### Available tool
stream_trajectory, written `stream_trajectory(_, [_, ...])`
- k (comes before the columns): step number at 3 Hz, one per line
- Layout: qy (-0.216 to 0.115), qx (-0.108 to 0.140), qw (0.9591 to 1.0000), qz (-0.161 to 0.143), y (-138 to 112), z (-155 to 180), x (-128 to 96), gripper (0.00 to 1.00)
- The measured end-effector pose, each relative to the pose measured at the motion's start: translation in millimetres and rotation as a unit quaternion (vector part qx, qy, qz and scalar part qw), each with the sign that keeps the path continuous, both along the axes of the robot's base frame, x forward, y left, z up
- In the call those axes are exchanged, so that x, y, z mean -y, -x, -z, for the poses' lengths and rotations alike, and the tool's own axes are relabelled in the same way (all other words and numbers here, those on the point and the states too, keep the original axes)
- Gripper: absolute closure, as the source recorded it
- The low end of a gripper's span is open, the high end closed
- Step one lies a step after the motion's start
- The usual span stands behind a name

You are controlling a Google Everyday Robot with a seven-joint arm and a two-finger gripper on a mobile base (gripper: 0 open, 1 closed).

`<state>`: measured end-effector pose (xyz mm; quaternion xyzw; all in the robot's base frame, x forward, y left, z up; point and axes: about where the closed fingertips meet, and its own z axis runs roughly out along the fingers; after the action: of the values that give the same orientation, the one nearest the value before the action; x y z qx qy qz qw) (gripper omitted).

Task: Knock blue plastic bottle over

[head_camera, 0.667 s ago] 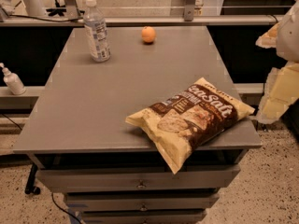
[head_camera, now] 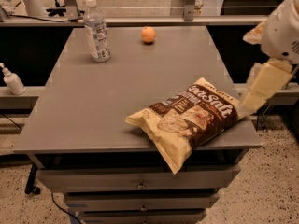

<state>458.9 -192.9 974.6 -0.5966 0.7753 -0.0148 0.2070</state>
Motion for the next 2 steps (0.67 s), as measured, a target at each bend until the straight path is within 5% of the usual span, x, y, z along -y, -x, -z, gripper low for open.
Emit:
stream_trajectory(1, [-0.086, 0.029, 0.9958, -0.012, -37, 12, -51, 0.00])
stream_trajectory(2, [-0.184, 0.056, 0.9814, -0.010, -78, 14, -105, 0.00])
